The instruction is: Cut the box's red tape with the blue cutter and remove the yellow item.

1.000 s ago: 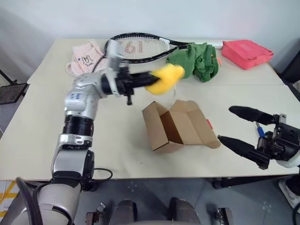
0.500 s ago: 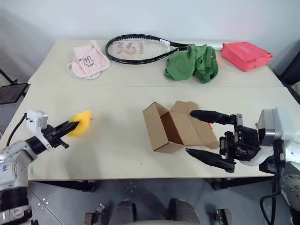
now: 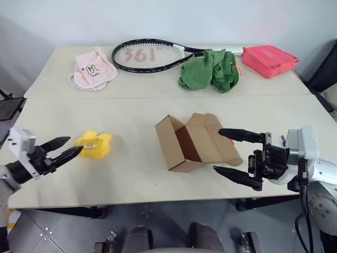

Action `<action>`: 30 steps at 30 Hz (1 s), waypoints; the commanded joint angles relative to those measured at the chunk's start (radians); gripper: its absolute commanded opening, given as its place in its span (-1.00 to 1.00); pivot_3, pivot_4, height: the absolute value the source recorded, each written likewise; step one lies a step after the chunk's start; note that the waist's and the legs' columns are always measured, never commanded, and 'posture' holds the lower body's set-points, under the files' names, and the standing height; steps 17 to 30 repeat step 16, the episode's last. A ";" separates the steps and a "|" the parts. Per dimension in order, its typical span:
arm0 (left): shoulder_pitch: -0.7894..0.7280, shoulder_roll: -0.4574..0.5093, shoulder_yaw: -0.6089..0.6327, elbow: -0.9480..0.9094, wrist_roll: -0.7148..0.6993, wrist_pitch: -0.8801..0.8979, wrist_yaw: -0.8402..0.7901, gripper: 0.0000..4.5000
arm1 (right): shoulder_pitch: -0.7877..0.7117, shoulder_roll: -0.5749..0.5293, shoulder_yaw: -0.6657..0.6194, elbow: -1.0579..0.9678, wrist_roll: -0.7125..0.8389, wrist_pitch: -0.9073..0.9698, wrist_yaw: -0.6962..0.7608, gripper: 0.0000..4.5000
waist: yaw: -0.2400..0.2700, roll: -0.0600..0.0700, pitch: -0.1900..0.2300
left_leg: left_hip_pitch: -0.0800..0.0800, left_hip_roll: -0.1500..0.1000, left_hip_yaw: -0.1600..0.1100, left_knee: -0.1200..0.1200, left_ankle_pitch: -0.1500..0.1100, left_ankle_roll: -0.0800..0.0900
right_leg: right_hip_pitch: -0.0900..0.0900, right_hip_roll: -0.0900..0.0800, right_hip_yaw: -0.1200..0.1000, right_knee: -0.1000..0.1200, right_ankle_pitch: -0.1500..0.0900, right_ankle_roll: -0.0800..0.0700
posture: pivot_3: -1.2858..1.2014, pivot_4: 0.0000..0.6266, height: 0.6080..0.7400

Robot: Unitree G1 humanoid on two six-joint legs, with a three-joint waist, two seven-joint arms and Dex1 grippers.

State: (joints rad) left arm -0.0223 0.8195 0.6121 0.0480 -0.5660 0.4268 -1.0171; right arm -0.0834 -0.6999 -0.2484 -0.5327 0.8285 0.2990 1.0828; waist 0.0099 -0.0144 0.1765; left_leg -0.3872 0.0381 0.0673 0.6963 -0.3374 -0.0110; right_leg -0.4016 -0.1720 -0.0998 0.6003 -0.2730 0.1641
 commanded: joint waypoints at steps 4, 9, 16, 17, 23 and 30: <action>0.217 0.020 0.057 -0.069 0.094 -0.252 -0.116 0.49 | 0.136 -0.061 -0.051 0.011 -0.064 -0.092 0.146 1.00 | 0.004 0.000 0.000 | 0.000 0.000 0.002 -0.001 -0.001 0.000 | 0.000 0.000 0.000 -0.003 0.000 0.000 | 0.03 -0.52 1.00; 0.358 -0.037 0.058 -0.058 0.147 -0.415 -0.110 0.49 | 0.174 -0.063 -0.064 0.101 -0.138 -0.189 0.196 1.00 | -0.003 0.000 0.000 | 0.001 0.002 0.006 -0.002 -0.002 0.000 | 0.001 0.000 -0.001 -0.008 0.000 -0.001 | 0.03 -0.52 1.00; 0.387 -0.086 0.044 -0.138 0.106 -0.410 -0.041 0.49 | 0.240 -0.029 -0.071 0.123 -0.182 -0.277 0.190 1.00 | 0.009 0.000 0.000 | 0.002 0.004 0.006 -0.002 -0.002 0.000 | 0.002 0.001 -0.002 -0.008 0.000 -0.002 | 0.03 -0.52 1.00; 0.387 -0.086 0.044 -0.138 0.106 -0.410 -0.041 0.49 | 0.240 -0.029 -0.071 0.123 -0.182 -0.277 0.190 1.00 | 0.009 0.000 0.000 | 0.002 0.004 0.006 -0.002 -0.002 0.000 | 0.002 0.001 -0.002 -0.008 0.000 -0.002 | 0.03 -0.52 1.00; 0.387 -0.086 0.044 -0.138 0.106 -0.410 -0.041 0.49 | 0.240 -0.029 -0.071 0.123 -0.182 -0.277 0.190 1.00 | 0.009 0.000 0.000 | 0.002 0.004 0.006 -0.002 -0.002 0.000 | 0.002 0.001 -0.002 -0.008 0.000 -0.002 | 0.03 -0.52 1.00; 0.387 -0.086 0.044 -0.138 0.106 -0.410 -0.041 0.49 | 0.240 -0.029 -0.071 0.123 -0.182 -0.277 0.190 1.00 | 0.009 0.000 0.000 | 0.002 0.004 0.006 -0.002 -0.002 0.000 | 0.002 0.001 -0.002 -0.008 0.000 -0.002 | 0.03 -0.52 1.00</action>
